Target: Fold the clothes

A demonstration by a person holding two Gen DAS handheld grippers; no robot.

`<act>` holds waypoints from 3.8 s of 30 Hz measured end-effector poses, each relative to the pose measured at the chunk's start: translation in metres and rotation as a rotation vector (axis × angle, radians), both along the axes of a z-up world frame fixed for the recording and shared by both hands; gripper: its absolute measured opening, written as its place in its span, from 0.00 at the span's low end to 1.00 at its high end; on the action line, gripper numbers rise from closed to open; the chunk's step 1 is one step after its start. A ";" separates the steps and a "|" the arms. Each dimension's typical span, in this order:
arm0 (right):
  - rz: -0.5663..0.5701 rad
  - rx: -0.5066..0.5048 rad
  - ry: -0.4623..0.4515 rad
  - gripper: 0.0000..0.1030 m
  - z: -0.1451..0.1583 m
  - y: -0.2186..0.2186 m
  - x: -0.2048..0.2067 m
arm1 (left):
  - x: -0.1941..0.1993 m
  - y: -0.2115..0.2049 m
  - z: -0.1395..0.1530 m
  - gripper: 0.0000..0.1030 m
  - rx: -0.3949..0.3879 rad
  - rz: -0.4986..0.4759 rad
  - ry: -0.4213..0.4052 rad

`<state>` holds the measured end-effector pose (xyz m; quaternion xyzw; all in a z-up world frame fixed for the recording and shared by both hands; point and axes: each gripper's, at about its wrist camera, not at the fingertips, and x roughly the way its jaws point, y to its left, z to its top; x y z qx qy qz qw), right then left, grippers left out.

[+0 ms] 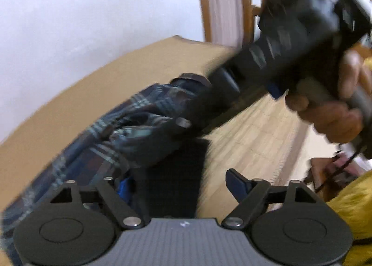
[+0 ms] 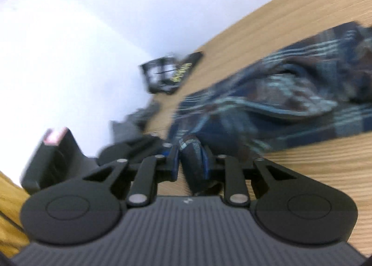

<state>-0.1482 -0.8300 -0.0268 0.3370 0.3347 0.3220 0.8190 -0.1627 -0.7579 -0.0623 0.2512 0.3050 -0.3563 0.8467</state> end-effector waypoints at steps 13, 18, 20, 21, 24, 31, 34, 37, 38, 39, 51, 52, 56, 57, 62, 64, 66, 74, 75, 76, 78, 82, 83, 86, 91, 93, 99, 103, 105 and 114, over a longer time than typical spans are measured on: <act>-0.304 -0.087 -0.131 0.65 0.017 -0.038 -0.006 | 0.005 0.063 0.063 0.10 -0.165 0.155 0.015; -0.486 -0.304 0.014 0.65 -0.025 -0.049 0.006 | 0.004 0.063 0.103 0.10 -0.228 0.133 -0.005; -0.484 -0.379 0.014 0.65 -0.035 -0.036 0.015 | 0.006 0.065 0.118 0.10 -0.249 0.129 0.004; -0.489 -0.400 -0.001 0.65 -0.037 -0.028 0.020 | 0.008 0.066 0.123 0.10 -0.259 0.127 0.013; -0.554 -0.375 -0.072 0.65 -0.033 -0.025 0.033 | 0.014 0.071 0.134 0.10 -0.306 0.134 0.072; -0.604 -0.377 -0.156 0.65 -0.012 -0.034 0.076 | 0.071 0.099 0.118 0.10 -0.402 0.256 0.149; -0.562 -0.437 -0.119 0.65 -0.017 -0.028 0.113 | 0.111 0.125 0.092 0.11 -0.378 0.358 0.153; -0.535 -0.488 -0.032 0.65 -0.033 -0.018 0.154 | 0.161 0.150 0.042 0.19 -0.319 0.468 0.195; -0.527 -0.511 -0.005 0.65 -0.040 -0.013 0.167 | 0.178 0.157 0.020 0.21 -0.275 0.514 0.198; -0.519 -0.534 0.022 0.63 -0.047 -0.009 0.180 | 0.196 0.162 -0.004 0.23 -0.216 0.554 0.204; -0.455 -0.833 0.137 0.63 -0.062 0.025 0.223 | 0.222 0.249 -0.058 0.51 -0.106 0.618 0.271; -0.466 -0.852 0.139 0.63 -0.058 0.029 0.222 | 0.220 0.252 -0.052 0.54 -0.111 0.605 0.264; -0.476 -0.904 0.045 0.63 -0.030 0.059 0.211 | 0.220 0.250 -0.037 0.58 -0.160 0.543 0.251; -0.461 -0.908 0.005 0.63 -0.023 0.069 0.208 | 0.221 0.247 -0.040 0.59 -0.180 0.517 0.257; -0.239 -0.850 -0.091 0.63 -0.016 0.107 0.230 | 0.233 0.230 -0.079 0.60 -0.143 0.515 0.328; -0.096 -0.847 -0.109 0.63 -0.020 0.118 0.248 | 0.231 0.233 -0.089 0.60 -0.140 0.541 0.355; 0.061 -0.863 -0.116 0.63 -0.025 0.132 0.262 | 0.230 0.240 -0.098 0.61 -0.157 0.560 0.384; 0.395 -0.911 -0.067 0.59 -0.054 0.174 0.288 | 0.227 0.246 -0.121 0.47 -0.174 0.581 0.416; 0.402 -0.889 -0.065 0.35 -0.055 0.174 0.285 | 0.224 0.248 -0.119 0.39 -0.190 0.583 0.410; 0.398 -0.854 -0.056 0.11 -0.054 0.173 0.283 | 0.221 0.251 -0.114 0.23 -0.198 0.585 0.397; 0.330 -0.806 -0.092 0.11 -0.044 0.166 0.275 | 0.213 0.260 -0.103 0.17 -0.231 0.596 0.384; 0.169 -0.665 -0.102 0.11 -0.035 0.145 0.266 | 0.208 0.270 -0.096 0.16 -0.214 0.623 0.337; 0.145 -0.667 -0.103 0.11 -0.038 0.144 0.266 | 0.210 0.270 -0.098 0.16 -0.175 0.637 0.312; 0.085 -0.765 -0.078 0.14 -0.061 0.157 0.275 | 0.219 0.273 -0.109 0.16 -0.034 0.703 0.279; -0.002 -0.847 -0.087 0.26 -0.053 0.173 0.267 | 0.220 0.270 -0.081 0.21 -0.135 0.593 0.258; -0.084 -0.826 -0.124 0.32 -0.035 0.161 0.251 | 0.228 0.253 -0.080 0.27 -0.140 0.525 0.233; -0.375 -0.871 -0.092 0.71 -0.041 0.140 0.204 | 0.269 0.224 -0.126 0.29 -0.053 0.421 0.294; -0.337 -0.995 -0.043 0.71 -0.069 0.148 0.205 | 0.266 0.226 -0.127 0.31 -0.013 0.374 0.274; -0.362 -1.004 -0.090 0.71 -0.052 0.155 0.191 | 0.260 0.233 -0.116 0.34 -0.025 0.379 0.276; -0.134 -0.723 -0.197 0.71 -0.006 0.187 0.099 | 0.190 0.292 -0.085 0.50 -0.099 0.469 0.326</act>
